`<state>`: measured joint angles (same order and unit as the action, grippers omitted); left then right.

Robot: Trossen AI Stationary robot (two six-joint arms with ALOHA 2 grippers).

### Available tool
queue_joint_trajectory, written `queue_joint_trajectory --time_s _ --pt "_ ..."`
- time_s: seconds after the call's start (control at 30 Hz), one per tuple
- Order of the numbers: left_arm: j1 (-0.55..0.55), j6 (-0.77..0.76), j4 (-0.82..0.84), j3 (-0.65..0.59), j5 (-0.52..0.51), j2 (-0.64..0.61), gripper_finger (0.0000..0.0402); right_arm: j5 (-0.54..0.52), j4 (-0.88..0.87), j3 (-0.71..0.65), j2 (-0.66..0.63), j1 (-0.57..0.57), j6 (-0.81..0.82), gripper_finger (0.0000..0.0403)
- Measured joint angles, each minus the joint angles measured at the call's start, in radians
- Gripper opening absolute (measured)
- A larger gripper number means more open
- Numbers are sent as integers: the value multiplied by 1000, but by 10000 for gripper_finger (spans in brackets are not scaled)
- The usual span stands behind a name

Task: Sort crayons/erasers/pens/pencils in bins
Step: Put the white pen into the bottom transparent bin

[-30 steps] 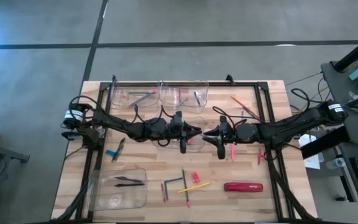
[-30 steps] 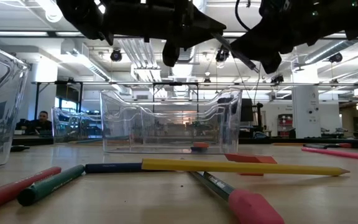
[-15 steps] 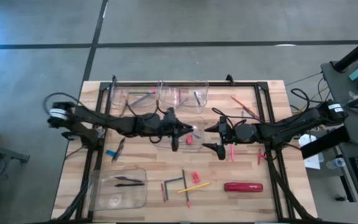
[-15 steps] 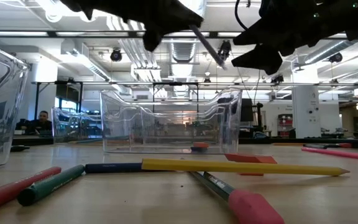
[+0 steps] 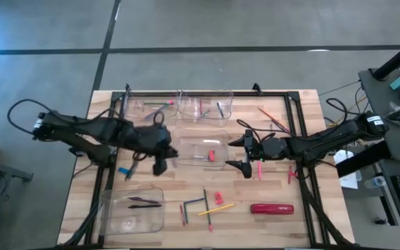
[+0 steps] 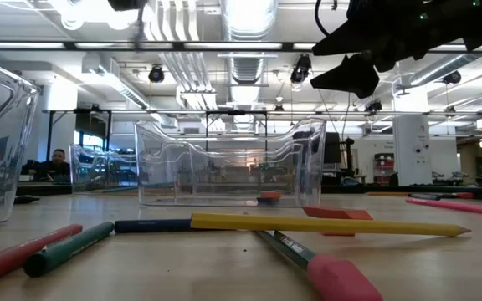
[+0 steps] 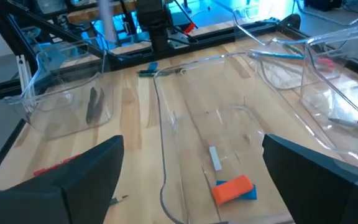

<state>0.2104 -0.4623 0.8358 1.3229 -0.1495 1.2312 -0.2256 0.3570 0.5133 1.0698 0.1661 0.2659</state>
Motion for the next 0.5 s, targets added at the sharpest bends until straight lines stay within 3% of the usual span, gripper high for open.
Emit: queue_joint_trajectory --time_s 0.13,0.5 --pt "97 -114 215 58 42 56 19 0 -12 2 0 0 14 370" --pt "279 -288 418 59 265 261 28 0 -39 0 0 0 26 370"
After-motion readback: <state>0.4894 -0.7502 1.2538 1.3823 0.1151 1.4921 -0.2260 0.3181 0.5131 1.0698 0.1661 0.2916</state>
